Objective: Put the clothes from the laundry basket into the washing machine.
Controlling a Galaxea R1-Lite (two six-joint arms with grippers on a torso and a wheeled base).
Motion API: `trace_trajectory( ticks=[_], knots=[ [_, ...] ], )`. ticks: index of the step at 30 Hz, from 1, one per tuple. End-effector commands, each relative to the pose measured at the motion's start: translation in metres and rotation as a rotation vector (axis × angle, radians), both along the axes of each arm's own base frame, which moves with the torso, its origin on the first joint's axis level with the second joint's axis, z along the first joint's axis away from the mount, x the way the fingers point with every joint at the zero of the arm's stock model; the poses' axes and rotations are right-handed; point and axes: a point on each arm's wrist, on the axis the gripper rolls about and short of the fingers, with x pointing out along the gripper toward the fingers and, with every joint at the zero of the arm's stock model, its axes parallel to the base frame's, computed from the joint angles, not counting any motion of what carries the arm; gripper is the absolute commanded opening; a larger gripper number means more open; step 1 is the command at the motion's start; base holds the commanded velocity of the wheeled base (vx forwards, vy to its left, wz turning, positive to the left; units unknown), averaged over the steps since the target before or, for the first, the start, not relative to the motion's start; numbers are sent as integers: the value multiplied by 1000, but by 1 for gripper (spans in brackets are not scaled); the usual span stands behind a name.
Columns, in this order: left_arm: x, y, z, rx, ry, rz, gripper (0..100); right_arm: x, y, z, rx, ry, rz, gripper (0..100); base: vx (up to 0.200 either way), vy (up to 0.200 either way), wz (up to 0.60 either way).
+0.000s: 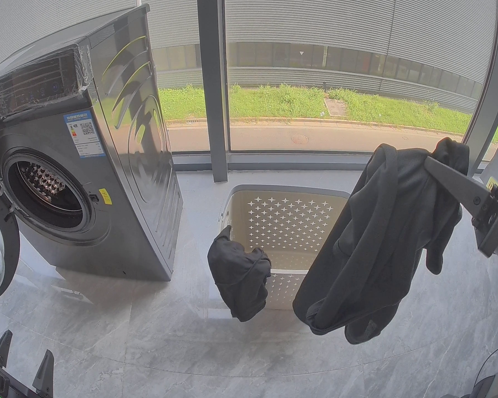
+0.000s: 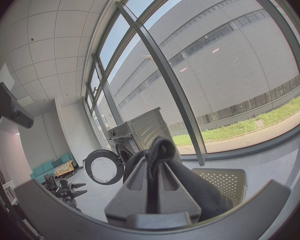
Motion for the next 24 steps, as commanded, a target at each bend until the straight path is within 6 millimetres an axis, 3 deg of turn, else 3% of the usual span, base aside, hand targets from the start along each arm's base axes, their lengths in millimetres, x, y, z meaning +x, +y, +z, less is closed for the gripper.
trace_trajectory(
  ticks=[1, 24],
  knots=[
    [0, 0, -5, 0, 0, 0, 100, 1, 0, -1, -2, 3, 0, 0, 0, 200, 0],
    [0, 0, -5, -3, 0, 0, 100, 2, 1, -1, -2, 3, 1, 0, 0, 200, 0]
  ],
)
